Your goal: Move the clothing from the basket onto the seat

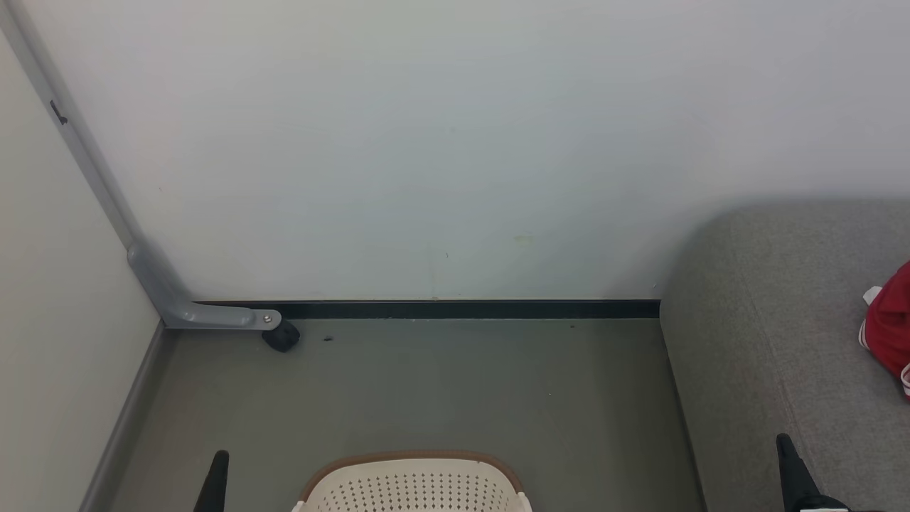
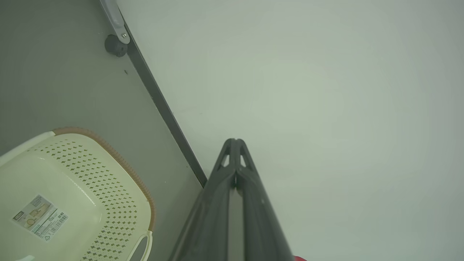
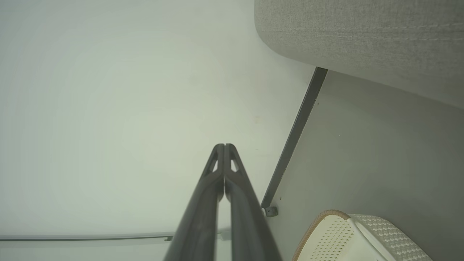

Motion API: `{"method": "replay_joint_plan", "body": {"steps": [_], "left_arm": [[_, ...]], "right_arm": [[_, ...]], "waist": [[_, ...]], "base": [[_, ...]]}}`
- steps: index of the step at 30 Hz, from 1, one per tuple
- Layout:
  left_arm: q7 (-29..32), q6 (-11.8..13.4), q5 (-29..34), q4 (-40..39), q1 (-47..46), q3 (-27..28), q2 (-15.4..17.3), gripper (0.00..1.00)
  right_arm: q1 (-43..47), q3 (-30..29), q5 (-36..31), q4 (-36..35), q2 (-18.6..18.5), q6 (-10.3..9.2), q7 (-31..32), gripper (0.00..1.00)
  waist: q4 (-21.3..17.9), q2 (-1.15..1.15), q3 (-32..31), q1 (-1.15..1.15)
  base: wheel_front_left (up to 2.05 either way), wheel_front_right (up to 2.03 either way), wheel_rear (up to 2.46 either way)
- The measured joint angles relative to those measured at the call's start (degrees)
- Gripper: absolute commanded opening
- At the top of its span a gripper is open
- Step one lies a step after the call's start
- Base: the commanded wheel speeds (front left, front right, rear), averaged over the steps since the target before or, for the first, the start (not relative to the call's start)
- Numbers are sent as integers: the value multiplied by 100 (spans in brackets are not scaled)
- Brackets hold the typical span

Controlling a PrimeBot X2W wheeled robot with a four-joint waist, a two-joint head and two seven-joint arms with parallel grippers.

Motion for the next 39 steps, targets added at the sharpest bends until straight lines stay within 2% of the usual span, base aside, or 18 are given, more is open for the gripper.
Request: {"method": "replay_joint_plan", "body": {"steps": [15, 39], "left_arm": [[301, -92, -1105, 91, -245, 210, -19, 0], [303, -94, -1209, 102, -305, 214, -27, 0]], "right_arm": [[-155, -255, 1182, 19, 1, 49, 297, 0], [-155, -270, 1196, 20, 1, 57, 327, 0]], "waist": [[-23, 0, 0, 0], [-23, 0, 1, 0]], "base": [[0, 0, 0], [0, 0, 0]]}}
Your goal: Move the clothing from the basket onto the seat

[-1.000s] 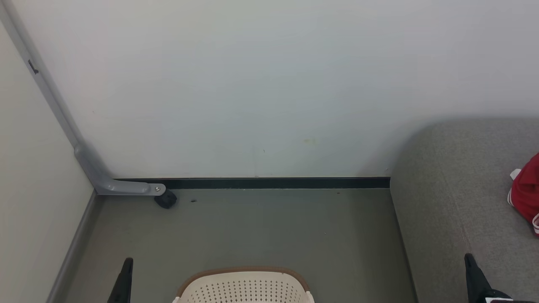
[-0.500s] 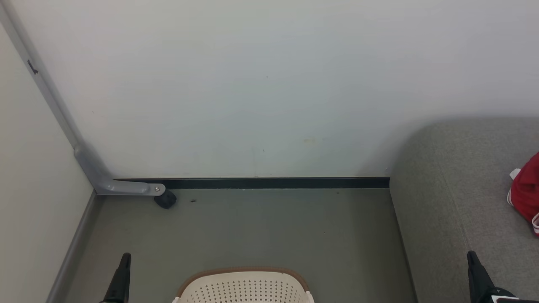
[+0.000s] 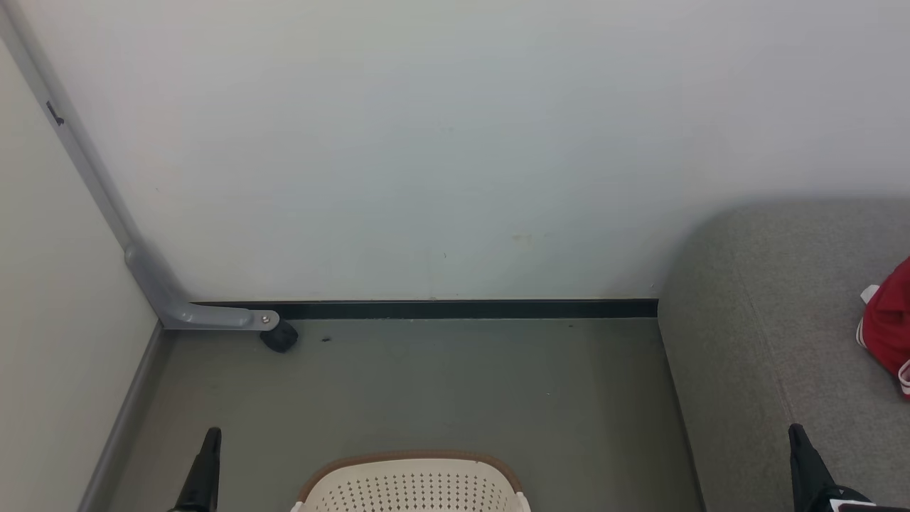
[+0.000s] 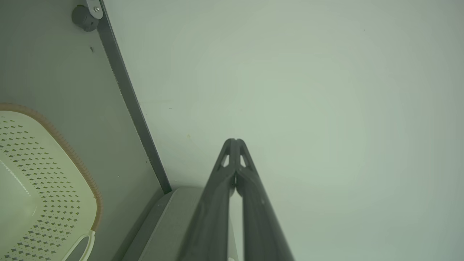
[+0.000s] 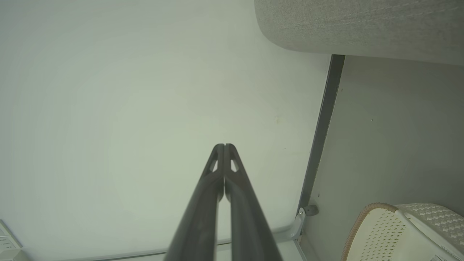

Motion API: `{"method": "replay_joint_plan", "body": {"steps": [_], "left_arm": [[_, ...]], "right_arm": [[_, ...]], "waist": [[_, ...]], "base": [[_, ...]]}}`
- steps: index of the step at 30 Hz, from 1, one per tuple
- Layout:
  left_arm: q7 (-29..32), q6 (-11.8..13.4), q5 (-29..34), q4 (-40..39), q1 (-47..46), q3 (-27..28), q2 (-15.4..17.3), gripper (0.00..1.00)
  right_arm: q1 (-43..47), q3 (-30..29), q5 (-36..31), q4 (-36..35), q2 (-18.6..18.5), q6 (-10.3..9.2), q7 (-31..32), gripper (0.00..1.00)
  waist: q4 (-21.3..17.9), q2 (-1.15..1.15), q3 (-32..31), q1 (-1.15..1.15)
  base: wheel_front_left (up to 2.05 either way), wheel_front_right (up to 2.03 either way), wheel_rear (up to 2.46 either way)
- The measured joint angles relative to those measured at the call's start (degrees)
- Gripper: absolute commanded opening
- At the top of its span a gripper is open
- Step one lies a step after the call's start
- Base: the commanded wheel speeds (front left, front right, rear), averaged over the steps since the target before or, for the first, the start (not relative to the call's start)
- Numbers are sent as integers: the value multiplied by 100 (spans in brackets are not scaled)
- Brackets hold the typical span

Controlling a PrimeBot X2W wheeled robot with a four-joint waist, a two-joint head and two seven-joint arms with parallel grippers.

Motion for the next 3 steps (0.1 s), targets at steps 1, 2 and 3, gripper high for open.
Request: {"method": "replay_joint_plan", "body": {"steps": [1, 2, 3], "left_arm": [[0, 0, 0, 0, 0, 0, -1, 0], [0, 0, 0, 0, 0, 0, -1, 0], [0, 0, 0, 0, 0, 0, -1, 0]], "right_arm": [[0, 0, 1, 0, 0, 0, 0, 0], [0, 0, 1, 0, 0, 0, 0, 0], [0, 0, 0, 0, 0, 0, 0, 0]], "waist": [[0, 0, 0, 0], [0, 0, 0, 0], [0, 0, 0, 0]], "base": [[0, 0, 0], [0, 0, 0], [0, 0, 0]]}}
